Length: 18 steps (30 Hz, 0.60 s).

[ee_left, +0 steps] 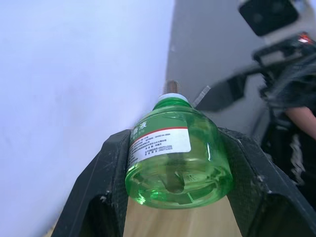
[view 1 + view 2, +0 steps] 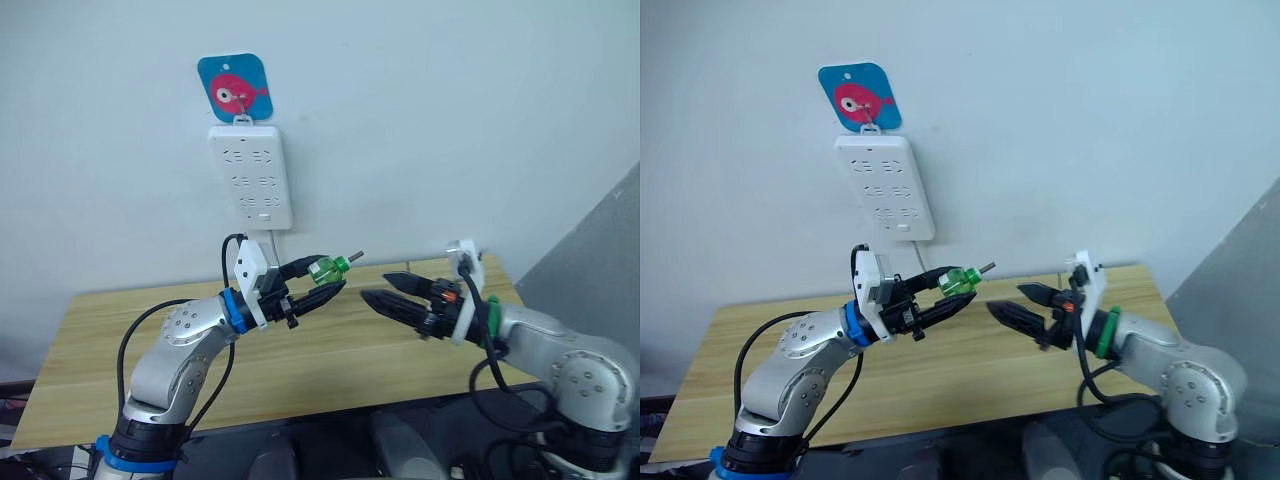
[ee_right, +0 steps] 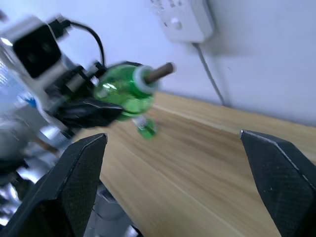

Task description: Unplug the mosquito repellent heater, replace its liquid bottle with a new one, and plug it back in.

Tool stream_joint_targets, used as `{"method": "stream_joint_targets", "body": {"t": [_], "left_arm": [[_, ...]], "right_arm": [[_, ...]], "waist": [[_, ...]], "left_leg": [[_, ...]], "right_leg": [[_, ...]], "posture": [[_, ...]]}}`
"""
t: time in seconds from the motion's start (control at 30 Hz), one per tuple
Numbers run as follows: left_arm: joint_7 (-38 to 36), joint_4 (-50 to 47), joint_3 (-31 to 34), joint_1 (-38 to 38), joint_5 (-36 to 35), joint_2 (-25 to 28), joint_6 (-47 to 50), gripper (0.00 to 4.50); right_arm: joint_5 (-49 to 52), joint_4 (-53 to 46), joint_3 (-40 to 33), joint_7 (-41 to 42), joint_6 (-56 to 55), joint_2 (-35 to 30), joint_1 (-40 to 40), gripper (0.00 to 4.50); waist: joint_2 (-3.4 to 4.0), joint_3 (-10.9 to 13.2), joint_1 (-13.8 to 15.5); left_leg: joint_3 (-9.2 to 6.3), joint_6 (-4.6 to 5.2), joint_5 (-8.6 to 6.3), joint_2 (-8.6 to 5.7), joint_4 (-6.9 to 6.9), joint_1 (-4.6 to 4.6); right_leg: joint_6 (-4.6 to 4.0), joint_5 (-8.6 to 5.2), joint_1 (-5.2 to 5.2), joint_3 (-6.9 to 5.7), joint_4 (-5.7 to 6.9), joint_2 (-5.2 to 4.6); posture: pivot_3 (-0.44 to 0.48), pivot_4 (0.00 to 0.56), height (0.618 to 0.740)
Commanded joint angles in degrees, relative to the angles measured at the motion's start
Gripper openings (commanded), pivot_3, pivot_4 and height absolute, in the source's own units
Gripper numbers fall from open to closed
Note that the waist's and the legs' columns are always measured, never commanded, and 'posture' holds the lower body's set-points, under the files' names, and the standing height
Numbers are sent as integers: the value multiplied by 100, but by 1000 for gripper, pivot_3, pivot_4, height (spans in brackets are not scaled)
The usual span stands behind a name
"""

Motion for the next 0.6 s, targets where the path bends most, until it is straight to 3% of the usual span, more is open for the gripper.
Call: {"method": "stream_joint_targets", "body": {"t": [0.03,0.23,0.47,0.6], "left_arm": [[235,-339,-53,-67,99,-137,-160,2228],[492,-495,-56,-21,189,-288,-224,2228],[787,-655,-67,-9,220,-471,-286,2228],[893,-736,-66,40,263,-551,-414,2228]], "right_arm": [[574,112,-28,-679,-106,452,-386,4500],[1278,711,-41,-1497,-357,827,-802,4500],[1814,1085,190,-2034,-642,764,-794,4500],[2163,1251,306,-2321,-914,800,-797,3627]], "waist": [[2,-1,-35],[2,-2,-110],[2,-2,-124],[3,-3,-124]], "left_leg": [[0,0,0,0,-1,0],[-4,0,0,0,-14,-3],[-5,0,0,-1,-14,-5],[-5,0,0,-1,-14,-4]], "right_leg": [[0,0,-1,0,0,0],[-1,0,-5,-3,-3,0],[-2,0,-6,-4,-3,0],[-1,0,-6,-3,-3,0]], "posture": [[-191,141,740],[-162,134,740],[-139,127,740],[-134,128,740]]}}
